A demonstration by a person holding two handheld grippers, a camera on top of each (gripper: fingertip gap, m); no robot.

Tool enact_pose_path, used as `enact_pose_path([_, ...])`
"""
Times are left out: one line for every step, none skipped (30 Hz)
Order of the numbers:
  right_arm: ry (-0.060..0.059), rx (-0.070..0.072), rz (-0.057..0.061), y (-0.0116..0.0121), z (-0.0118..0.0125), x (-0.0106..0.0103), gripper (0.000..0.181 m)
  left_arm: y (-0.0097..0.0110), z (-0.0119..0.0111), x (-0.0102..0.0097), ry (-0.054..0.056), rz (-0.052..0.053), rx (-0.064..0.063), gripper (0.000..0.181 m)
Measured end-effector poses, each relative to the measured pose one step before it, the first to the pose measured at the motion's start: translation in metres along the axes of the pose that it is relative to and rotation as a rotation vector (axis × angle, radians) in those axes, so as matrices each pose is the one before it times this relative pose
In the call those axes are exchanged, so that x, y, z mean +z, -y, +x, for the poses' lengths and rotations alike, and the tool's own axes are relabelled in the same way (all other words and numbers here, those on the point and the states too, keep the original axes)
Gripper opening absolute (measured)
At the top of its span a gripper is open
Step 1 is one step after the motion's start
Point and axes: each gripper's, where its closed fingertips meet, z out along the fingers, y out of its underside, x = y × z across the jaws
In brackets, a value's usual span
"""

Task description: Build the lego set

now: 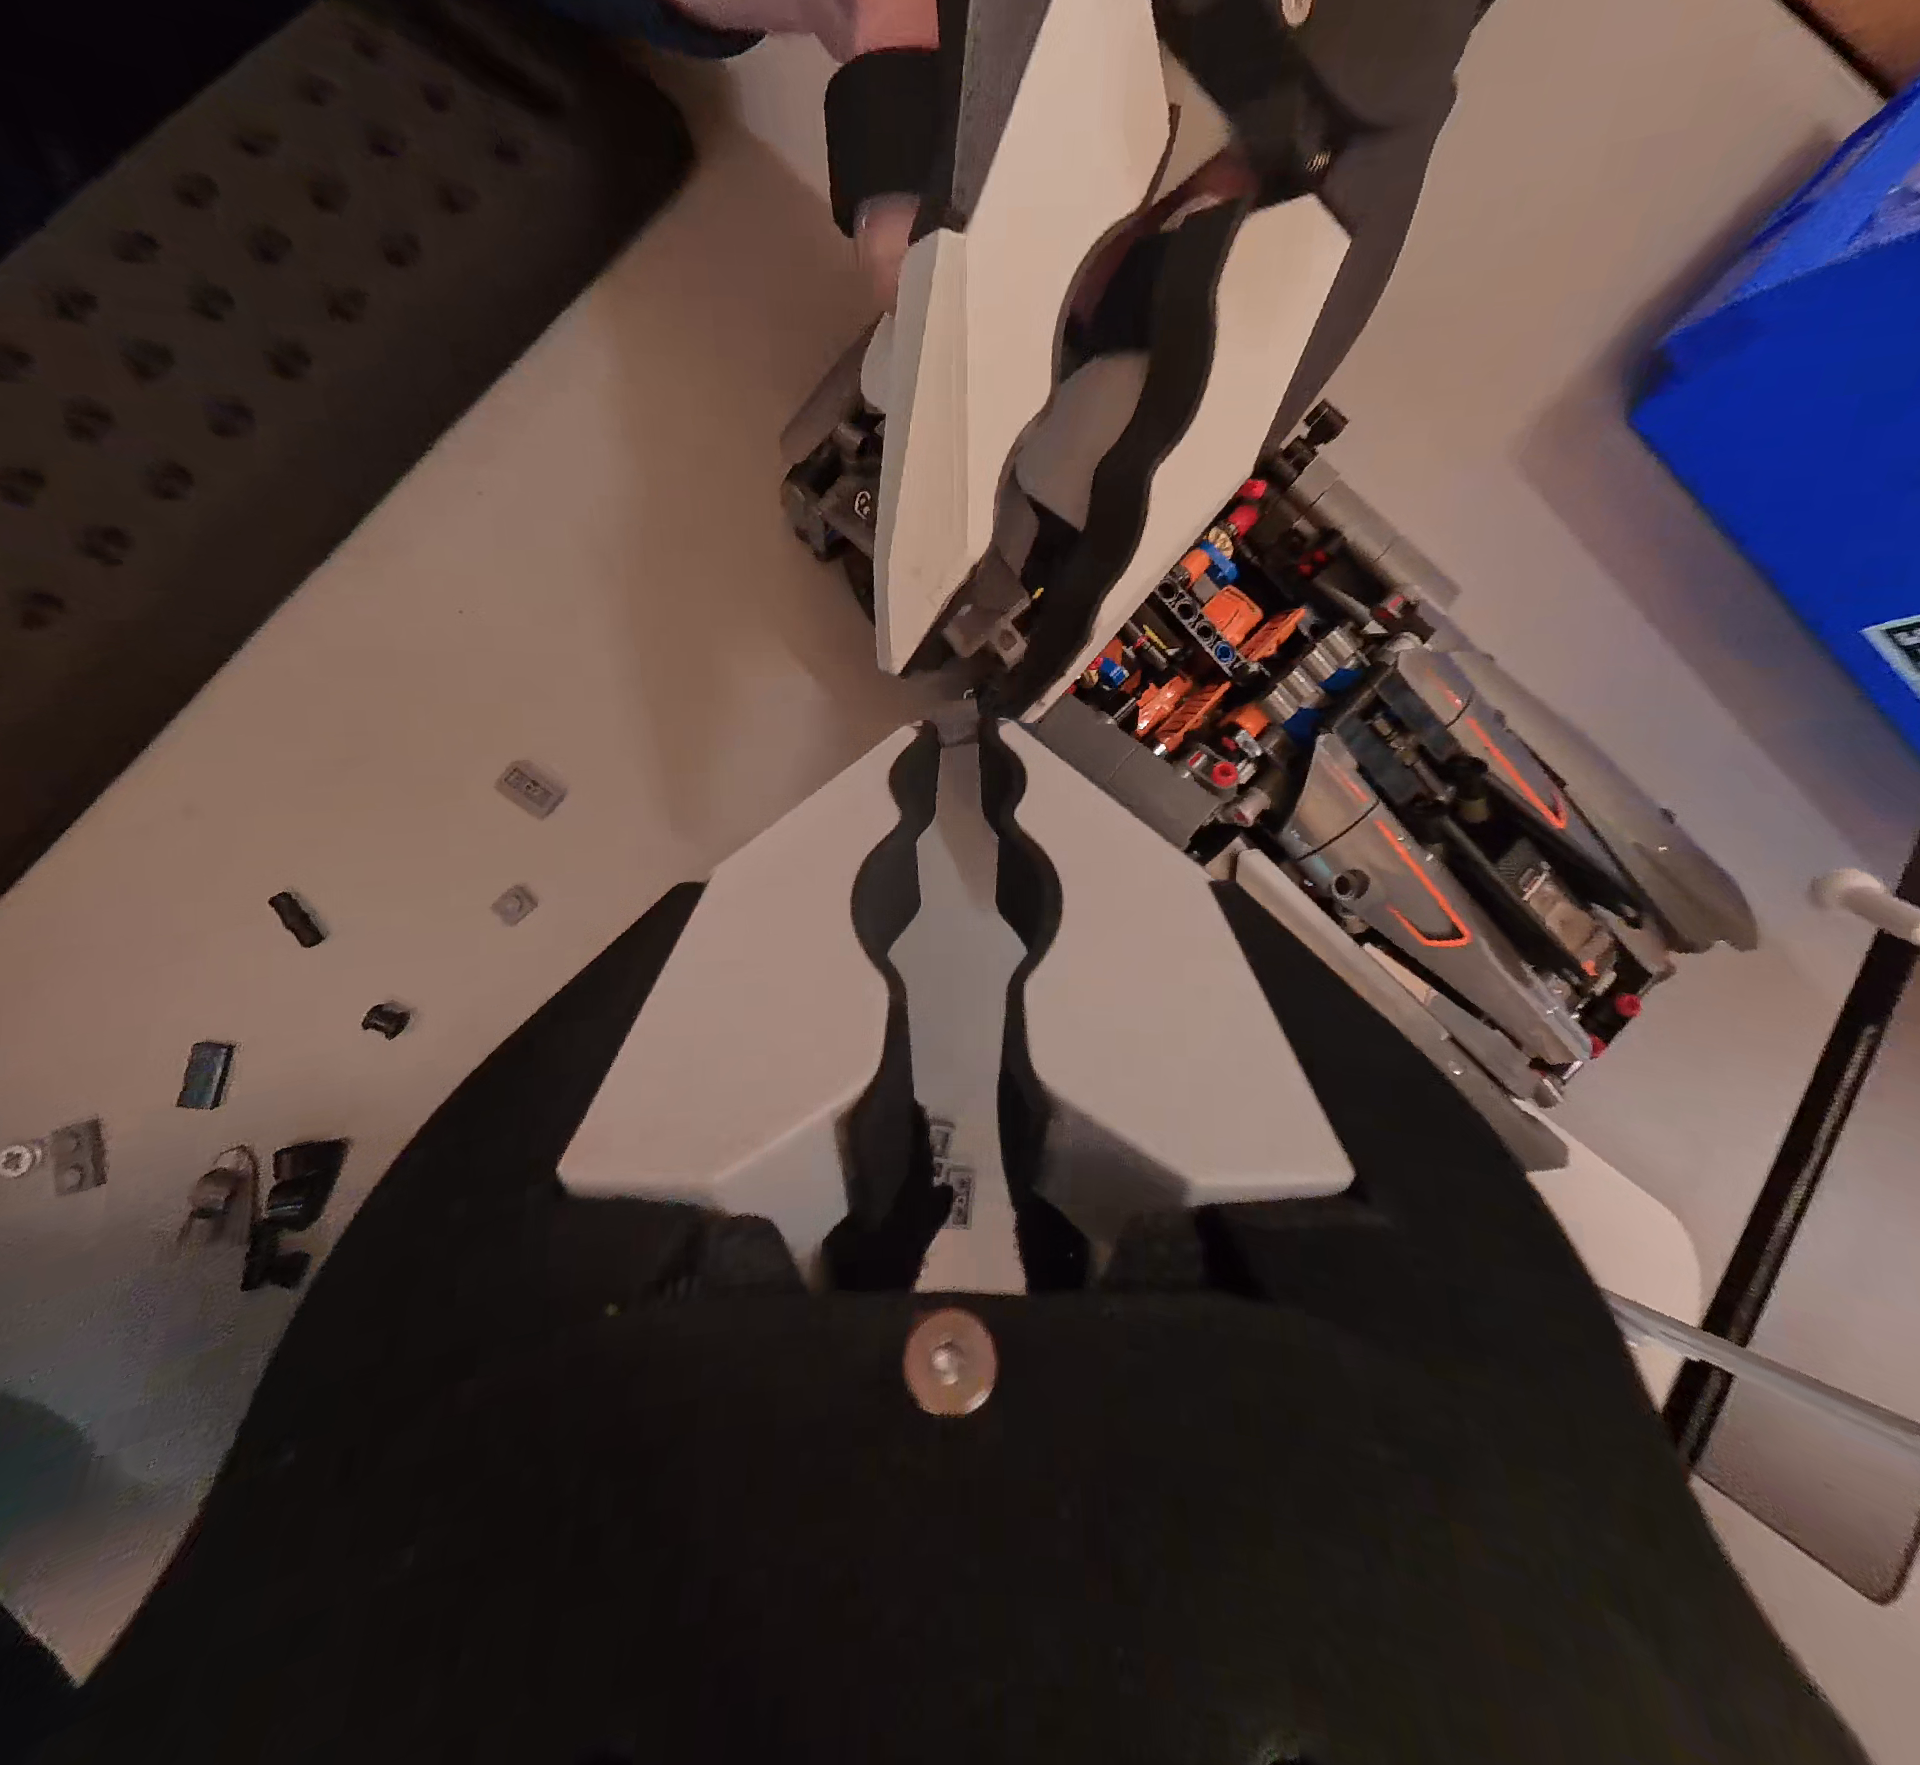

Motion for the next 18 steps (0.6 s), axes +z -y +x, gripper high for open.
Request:
enact_pose_path([-0.012,-0.0112,-0.0034,0.00126,0.00067,-0.00046,0.006,0.00013,-0.00074,0.00034,0.0007,0.0016,-0.0046,0.022])
enact_pose_path([-0.0127,-0.0105,-0.0027,0.00135,0.00096,-0.0004,0.006,0.00096,0.00141,0.00019,-0.0133,0.008,-0.0019,0.019])
enact_pose_path([-0.0137,-0.0108,-0.0001,0.0016,0.00115,-0.0006,0.006,0.0008,0.00158,0.0,-0.0168,0.0075,-0.0082,0.017])
enact_pose_path([-0.0102,-0.0105,0.0033,0.00185,0.00063,-0.00072,0.006,0.00008,-0.00013,-0.00003,-0.0038,0.0022,-0.0044,0.016])
enact_pose_path([-0.0059,-0.0089,0.0039,0.00185,0.0,-0.00075,0.006,0.00055,0.00045,-0.00015,-0.0043,0.0047,0.001,0.014])
enact_pose_path([-0.0067,-0.0075,-0.0002,0.0009,0.00021,-0.00049,0.006,0.00151,0.00197,-0.00058,-0.0145,0.011,-0.0002,0.009])
enact_pose_path([-0.0079,-0.0063,-0.0025,0.00052,0.00063,-0.00047,0.006,0.00085,-0.00007,-0.00064,-0.0024,0.0059,-0.0028,0.007])
enact_pose_path([-0.0044,-0.0054,0.0014,0.00106,0.00005,-0.00062,0.006,0.001,0.00037,-0.00096,-0.006,0.0083,-0.0005,0.004])
enact_pose_path([-0.0058,-0.006,0.0041,0.00144,0.00026,-0.00086,0.006,0.00169,0.00086,-0.00106,-0.0105,0.0126,-0.0029,0.004])
enact_pose_path([-0.01,-0.0047,0.0035,0.0014,0.00112,-0.00101,0.006,0.00185,0.00043,-0.00088,-0.0066,0.0138,-0.0028,0.004])
enact_pose_path([-0.0075,-0.0009,0.0026,0.00111,0.001,-0.00103,0.006,0.00113,0.00054,-0.00058,-0.0044,0.008,0.0024,0.003])
enact_pose_path([-0.005,-0.0009,0.0021,0.00069,0.00071,-0.00078,0.006,0.00088,0.00029,-0.00036,-0.0004,0.0052,0.0059,0.003])
enact_pose_path([-0.0089,-0.0021,0.0016,0.00055,0.00119,-0.0008,0.007,0.00186,-0.00061,-0.00054,0.0059,0.0106,0.0062,0.003])
enact_pose_path([-0.0123,0.0002,0.0026,0.00057,0.002,-0.00104,0.007,0.00245,-0.00006,-0.00096,0.0031,0.0138,0.0061,0.002])
enact_pose_path([-0.013,0.0041,0.0061,0.00111,0.00231,-0.00138,0.007,0.00291,-0.00007,-0.00134,0.005,0.0156,0.0099,0.001])
enact_pose_path([-0.016,0.008,0.0094,0.00159,0.00306,-0.00171,0.008,0.00293,-0.00107,-0.00137,0.0153,0.0146,0.0159,0.001])
enact_pose_path([-0.0164,0.0139,0.0115,0.00177,0.0039,-0.00197,0.01,0.00268,-0.0008,-0.00128,0.0153,0.0124,0.0164,0.001])
enact_pose_path([-0.0117,0.0205,0.0143,0.00219,0.00371,-0.00206,0.011,0.00366,0.0001,-0.00152,0.0081,0.0188,0.0132,0.001])
